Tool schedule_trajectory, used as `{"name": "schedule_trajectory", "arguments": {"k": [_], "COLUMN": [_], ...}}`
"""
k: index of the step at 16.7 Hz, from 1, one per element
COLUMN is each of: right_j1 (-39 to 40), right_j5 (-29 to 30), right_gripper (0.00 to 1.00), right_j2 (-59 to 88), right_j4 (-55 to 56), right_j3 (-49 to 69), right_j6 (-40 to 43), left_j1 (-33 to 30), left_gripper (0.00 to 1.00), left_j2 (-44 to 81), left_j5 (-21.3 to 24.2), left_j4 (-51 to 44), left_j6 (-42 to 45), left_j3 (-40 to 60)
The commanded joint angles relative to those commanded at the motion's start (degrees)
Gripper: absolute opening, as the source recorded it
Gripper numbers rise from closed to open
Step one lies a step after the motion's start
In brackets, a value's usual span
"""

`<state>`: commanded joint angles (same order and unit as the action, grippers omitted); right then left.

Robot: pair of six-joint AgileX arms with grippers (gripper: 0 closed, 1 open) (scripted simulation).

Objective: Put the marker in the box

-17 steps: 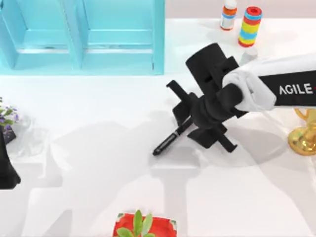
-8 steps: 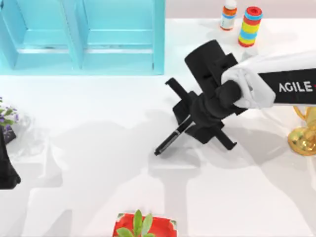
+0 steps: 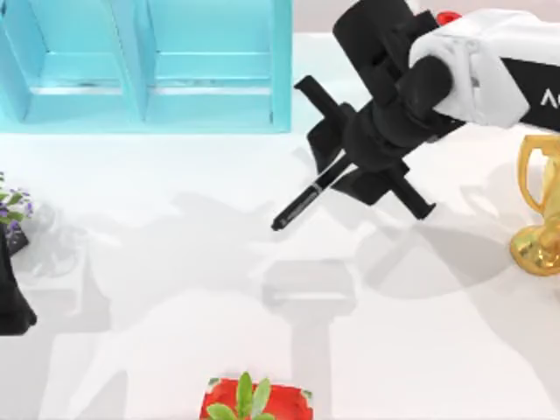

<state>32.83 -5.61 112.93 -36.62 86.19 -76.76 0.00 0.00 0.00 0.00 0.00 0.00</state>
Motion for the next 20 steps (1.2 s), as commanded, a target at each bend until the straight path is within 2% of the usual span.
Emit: {"name": "schedule_trajectory", "arguments": {"k": [7, 10, 14, 20], "right_j1": [-0.4, -4.9, -19.3, -50.7], "right_j5": [-0.3, -0.9, -2.2, -6.5], "right_gripper": [0.0, 0.0, 0.0, 0.0], "right_j2": [-1.0, -6.1, -16.1, -25.1], "right_j4": [-0.6, -1.0, -2.5, -5.5], "right_j3": [0.8, 2.5, 2.5, -6.0], "right_j6": [-0.2, -0.4, 1.1, 10.7], "left_j1": [0.0, 0.0, 0.0, 0.0], "left_gripper": [1.0, 1.0, 1.0, 1.0], "left_j2": [0.0, 0.0, 0.0, 0.0], "left_j5": [0.0, 0.0, 0.0, 0.0], "left_j4": [0.0, 0.0, 0.0, 0.0], "left_j6": [0.0, 0.0, 0.0, 0.0], "left_j3": [0.0, 0.0, 0.0, 0.0]}}
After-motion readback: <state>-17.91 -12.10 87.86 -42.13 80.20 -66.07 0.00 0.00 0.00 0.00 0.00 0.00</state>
